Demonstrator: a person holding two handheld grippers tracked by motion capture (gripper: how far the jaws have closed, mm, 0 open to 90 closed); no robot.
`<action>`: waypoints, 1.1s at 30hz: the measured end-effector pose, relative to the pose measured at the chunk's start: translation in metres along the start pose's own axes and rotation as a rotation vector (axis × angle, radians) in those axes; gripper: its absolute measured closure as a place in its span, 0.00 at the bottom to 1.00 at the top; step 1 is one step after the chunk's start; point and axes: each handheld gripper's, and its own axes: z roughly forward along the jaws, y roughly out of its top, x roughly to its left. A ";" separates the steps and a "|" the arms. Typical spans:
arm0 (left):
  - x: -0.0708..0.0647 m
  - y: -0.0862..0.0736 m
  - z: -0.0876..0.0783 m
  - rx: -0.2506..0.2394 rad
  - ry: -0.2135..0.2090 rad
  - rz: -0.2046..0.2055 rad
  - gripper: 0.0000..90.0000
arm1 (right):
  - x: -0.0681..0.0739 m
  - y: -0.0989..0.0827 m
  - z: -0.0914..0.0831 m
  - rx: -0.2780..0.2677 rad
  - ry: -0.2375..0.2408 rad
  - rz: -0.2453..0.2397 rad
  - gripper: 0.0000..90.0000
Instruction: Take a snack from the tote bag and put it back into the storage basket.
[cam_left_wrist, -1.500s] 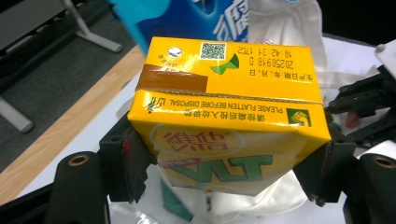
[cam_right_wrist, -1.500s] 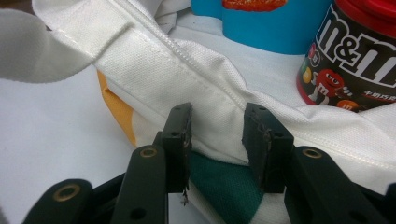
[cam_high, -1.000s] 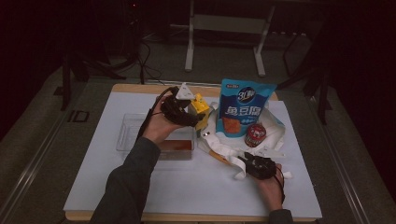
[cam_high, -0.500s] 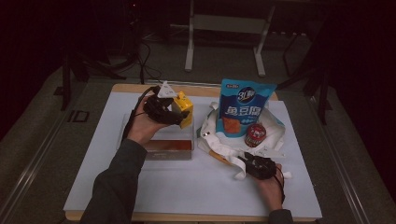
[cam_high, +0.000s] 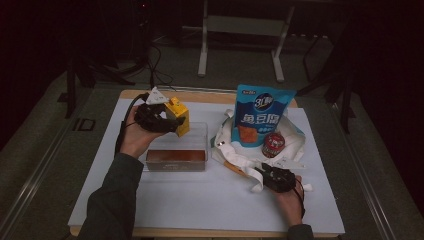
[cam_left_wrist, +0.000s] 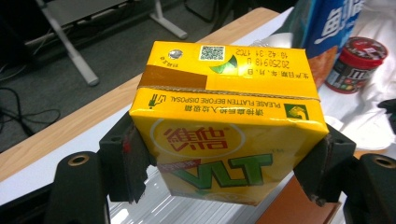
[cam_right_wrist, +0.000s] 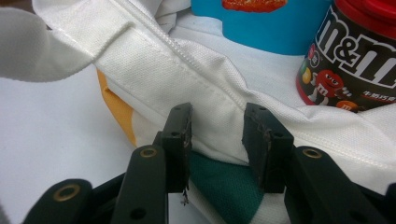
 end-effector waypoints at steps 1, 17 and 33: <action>0.002 -0.002 -0.001 -0.001 0.004 -0.008 0.32 | 0.000 0.000 0.000 0.000 0.000 -0.001 0.69; 0.026 -0.031 -0.011 0.048 0.069 -0.075 0.32 | 0.000 0.000 0.000 0.000 -0.003 -0.003 0.69; 0.040 -0.063 -0.004 0.123 0.120 -0.113 0.32 | 0.001 0.000 0.000 0.001 -0.004 -0.004 0.69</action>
